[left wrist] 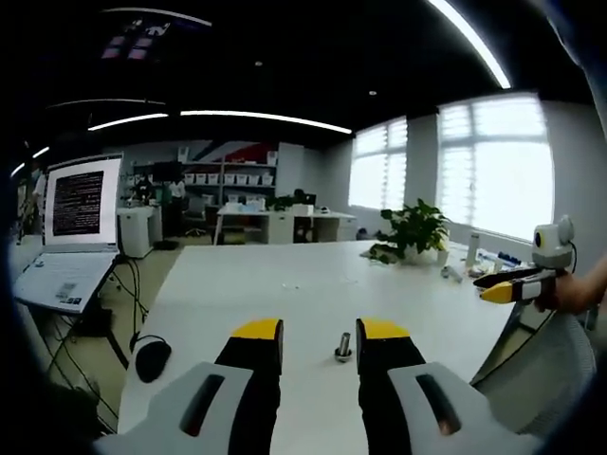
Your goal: Place the washer onto the threaded stud by aligning its center hole with the stud, sliding it down to the base, and recovering from edge contact or off-axis alignment until the washer reaches the visible bottom stop.
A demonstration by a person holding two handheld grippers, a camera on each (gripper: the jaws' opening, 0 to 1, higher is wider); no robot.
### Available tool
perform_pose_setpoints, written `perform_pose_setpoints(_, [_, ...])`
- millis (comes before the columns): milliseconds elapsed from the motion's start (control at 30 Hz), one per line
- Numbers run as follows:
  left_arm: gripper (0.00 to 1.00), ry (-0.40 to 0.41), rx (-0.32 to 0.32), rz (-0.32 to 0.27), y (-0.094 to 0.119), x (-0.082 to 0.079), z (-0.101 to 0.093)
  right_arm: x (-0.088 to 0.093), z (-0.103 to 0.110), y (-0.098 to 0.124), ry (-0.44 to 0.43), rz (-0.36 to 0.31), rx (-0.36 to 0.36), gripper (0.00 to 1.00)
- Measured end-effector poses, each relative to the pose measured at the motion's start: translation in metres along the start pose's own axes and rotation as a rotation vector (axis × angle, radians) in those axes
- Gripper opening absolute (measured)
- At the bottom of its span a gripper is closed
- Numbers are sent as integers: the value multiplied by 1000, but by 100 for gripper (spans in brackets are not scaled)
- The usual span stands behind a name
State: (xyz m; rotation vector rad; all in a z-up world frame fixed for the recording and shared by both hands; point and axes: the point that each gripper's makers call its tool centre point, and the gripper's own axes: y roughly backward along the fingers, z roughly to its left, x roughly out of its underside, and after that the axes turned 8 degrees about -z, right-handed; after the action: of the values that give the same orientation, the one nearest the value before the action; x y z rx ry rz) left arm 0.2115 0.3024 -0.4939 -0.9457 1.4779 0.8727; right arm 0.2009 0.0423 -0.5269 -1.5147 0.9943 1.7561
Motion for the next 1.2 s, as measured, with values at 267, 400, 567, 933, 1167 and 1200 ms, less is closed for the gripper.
perform_pose_setpoints(267, [29,10,-19,-22,2,-4,4,5,1,-2,10,26,-14,48])
perform_pose_setpoints(400, [29,4,-18,-32,2,-6,5,5,2,-3,20,29,-23,48])
perform_pose_setpoints(567, [29,15,-5,-9,0,-1,3,9,2,-3,17,49,-27,47])
perform_pose_setpoints(933, [29,17,-15,-1,0,1,4,6,-1,-1,20,34,-19,46])
perform_pose_setpoints(1167, [29,7,3,8,-1,3,1,3,-6,1,15,12,5,46])
perform_pose_setpoints(1200, [29,11,3,7,-1,3,1,2,-6,1,19,10,4,46])
